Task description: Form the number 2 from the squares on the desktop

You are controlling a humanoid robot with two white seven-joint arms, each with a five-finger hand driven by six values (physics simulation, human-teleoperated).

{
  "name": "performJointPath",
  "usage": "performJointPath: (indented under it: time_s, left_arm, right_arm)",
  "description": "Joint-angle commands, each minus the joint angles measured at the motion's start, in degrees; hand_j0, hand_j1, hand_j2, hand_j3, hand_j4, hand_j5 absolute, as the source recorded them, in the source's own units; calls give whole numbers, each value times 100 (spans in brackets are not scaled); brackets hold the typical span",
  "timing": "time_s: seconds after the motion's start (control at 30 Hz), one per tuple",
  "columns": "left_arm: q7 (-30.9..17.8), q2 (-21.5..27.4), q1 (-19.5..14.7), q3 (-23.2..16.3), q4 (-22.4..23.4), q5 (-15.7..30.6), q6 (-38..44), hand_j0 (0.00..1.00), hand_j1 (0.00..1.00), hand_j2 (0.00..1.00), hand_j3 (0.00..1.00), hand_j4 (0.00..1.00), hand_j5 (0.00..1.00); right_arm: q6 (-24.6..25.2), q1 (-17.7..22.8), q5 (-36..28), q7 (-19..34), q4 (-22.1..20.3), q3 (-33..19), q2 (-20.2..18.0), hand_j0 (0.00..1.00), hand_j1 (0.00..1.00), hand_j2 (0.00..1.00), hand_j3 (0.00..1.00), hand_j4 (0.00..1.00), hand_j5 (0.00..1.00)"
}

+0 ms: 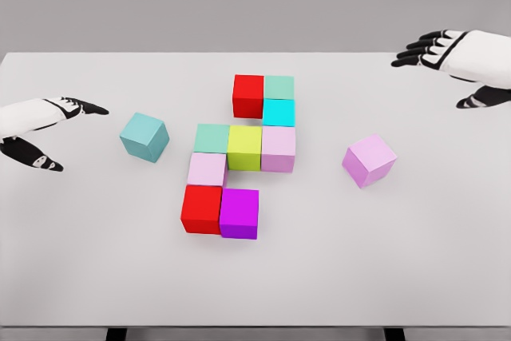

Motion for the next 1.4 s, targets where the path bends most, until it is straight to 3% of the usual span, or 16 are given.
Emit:
performJointPath:
  time_s: [0.0,0.13,0.2,0.23,0.33,0.5,0.8,1.2,1.37]
  left_arm:
    - [8,2,-9,3,124,36,12,100,100,100,100,100,100]
    - [8,-16,-141,-24,291,36,12,100,100,100,100,100,100]
    - [8,-138,-395,-243,1011,45,12,100,100,100,100,100,100]
    - [17,-323,-606,-524,1135,45,12,100,100,100,100,100,100]
    - [17,-622,-826,-981,1135,45,12,100,100,100,100,100,100]
    - [16,-1079,-1090,-1324,1108,45,12,100,100,100,100,100,100]
    - [61,-1308,-1117,-1325,1170,-95,12,100,100,100,100,100,100]
    - [60,-1888,-1354,-1325,1838,-306,12,100,100,100,100,100,100]
    - [60,-1958,-1354,-1316,1864,-394,12,100,100,100,100,100,100]
  right_arm:
    - [17,0,-22,-2,-25,24,8,100,100,100,100,100,100]
    - [17,0,-83,-2,-42,50,-18,100,100,100,100,100,100]
    - [17,0,-92,-2,-77,243,-45,100,100,100,100,100,100]
    - [17,9,-118,-2,-77,357,-45,100,100,100,100,100,100]
    - [17,0,-118,-2,-77,569,-36,100,100,100,100,100,100]
    - [17,0,-118,-2,-68,938,-18,100,100,100,100,100,100]
    - [17,-9,-118,-2,-42,1289,157,100,100,100,100,100,100]
    - [230,-97,-101,-2,28,1649,456,100,100,100,100,100,100]
    - [239,-158,-109,-2,98,1755,509,100,100,100,100,100,100]
